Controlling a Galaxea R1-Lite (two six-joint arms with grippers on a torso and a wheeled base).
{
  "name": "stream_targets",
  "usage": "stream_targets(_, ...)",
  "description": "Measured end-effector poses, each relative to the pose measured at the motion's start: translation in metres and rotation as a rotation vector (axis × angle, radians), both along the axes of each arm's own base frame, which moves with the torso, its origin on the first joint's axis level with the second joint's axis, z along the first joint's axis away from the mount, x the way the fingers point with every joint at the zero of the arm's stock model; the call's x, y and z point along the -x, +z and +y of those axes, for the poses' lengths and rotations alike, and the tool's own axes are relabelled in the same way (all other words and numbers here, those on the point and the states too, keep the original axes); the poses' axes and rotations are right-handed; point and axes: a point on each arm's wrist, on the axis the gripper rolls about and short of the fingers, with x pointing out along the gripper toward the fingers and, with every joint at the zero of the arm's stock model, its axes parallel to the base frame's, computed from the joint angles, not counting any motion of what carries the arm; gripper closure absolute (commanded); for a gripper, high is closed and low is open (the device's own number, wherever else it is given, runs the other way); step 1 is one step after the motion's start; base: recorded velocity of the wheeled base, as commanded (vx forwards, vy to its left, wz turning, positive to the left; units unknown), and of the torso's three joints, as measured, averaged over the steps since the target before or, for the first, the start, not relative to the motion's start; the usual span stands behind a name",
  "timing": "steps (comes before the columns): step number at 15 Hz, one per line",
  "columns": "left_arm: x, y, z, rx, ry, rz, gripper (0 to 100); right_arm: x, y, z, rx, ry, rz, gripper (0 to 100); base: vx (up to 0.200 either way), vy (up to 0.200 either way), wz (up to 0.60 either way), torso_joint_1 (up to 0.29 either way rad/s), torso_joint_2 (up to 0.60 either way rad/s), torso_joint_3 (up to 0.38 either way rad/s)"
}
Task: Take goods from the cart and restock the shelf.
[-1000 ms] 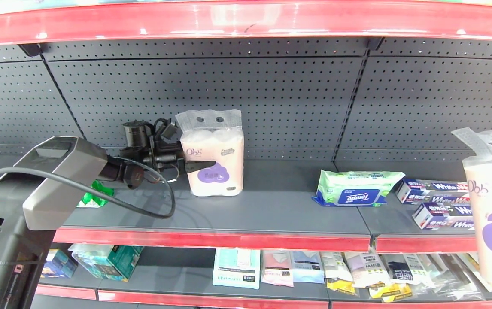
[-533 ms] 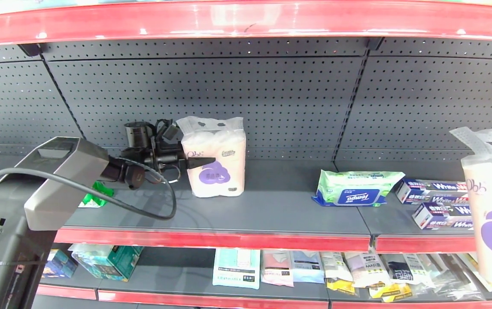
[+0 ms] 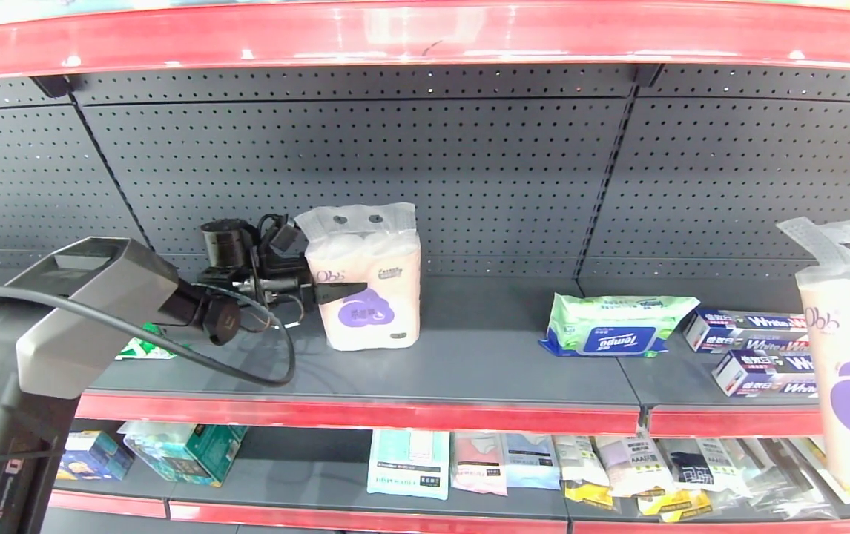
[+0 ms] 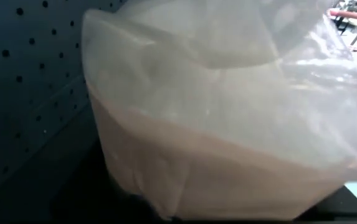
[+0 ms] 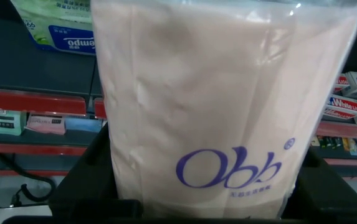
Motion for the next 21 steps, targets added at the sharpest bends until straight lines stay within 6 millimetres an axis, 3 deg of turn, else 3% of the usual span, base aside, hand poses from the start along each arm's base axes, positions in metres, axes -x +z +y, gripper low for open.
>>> stream_targets(8, 0.042, 0.011, 0.019, 0.062, -0.004, -0.016, 100, -0.001, 0.005, 0.0, 0.004, 0.003, -0.013, 100, 0.0, 0.0, 0.0, 0.0, 0.0, 0.0)
stream_targets(13, 0.063, 0.004, 0.028, 0.069, -0.027, -0.004, 100, -0.002, 0.006, 0.0, 0.017, 0.008, -0.014, 100, 0.0, 0.0, 0.0, 0.0, 0.0, 0.0)
stream_targets(21, 0.07, -0.002, 0.036, 0.069, -0.009, -0.011, 100, -0.002, 0.007, 0.0, 0.017, 0.008, -0.017, 100, 0.0, 0.0, 0.0, 0.0, 0.0, 0.0)
